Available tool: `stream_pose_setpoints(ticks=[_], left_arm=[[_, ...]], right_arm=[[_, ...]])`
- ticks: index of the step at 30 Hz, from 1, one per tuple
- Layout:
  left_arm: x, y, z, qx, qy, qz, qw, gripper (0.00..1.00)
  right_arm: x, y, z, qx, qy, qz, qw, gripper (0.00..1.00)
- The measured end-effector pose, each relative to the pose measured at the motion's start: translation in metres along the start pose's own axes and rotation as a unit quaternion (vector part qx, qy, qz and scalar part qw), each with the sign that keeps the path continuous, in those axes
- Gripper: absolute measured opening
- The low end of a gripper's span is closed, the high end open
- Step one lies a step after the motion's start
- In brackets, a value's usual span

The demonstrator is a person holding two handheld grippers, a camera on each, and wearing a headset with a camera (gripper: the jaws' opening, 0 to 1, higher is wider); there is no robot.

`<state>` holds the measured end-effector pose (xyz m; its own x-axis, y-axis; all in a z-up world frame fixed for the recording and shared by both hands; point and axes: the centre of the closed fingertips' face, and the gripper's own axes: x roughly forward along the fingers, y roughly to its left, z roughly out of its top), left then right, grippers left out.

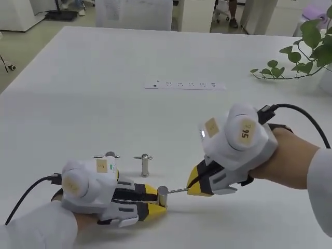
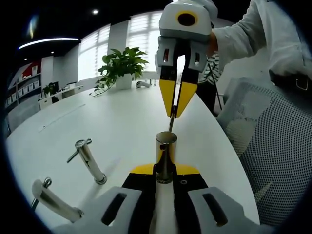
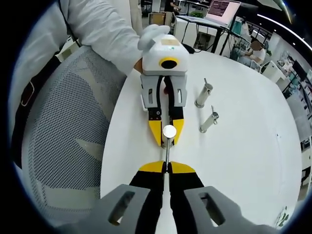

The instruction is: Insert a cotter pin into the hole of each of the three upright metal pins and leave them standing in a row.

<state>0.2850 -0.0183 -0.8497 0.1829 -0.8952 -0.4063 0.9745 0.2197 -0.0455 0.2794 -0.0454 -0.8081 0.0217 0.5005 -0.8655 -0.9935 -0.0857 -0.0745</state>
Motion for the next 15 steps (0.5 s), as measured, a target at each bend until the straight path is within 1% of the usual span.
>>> stream_pose_setpoints(ticks=[8,15], left_arm=[[0.0006,0.0008,-0.0002,-0.003,-0.002,0.003,1.0,0.11],[0.0014,-0.0015,0.0021,-0.004,-0.002,0.003,1.0,0.11]], right_arm=[[0.0064,0.0018,-0.0014,0.032,-0.014,0.006,0.9994,0.03],[0.0068,0.002,-0.0008,0.038,-0.014,0.006,0.9992,0.03]])
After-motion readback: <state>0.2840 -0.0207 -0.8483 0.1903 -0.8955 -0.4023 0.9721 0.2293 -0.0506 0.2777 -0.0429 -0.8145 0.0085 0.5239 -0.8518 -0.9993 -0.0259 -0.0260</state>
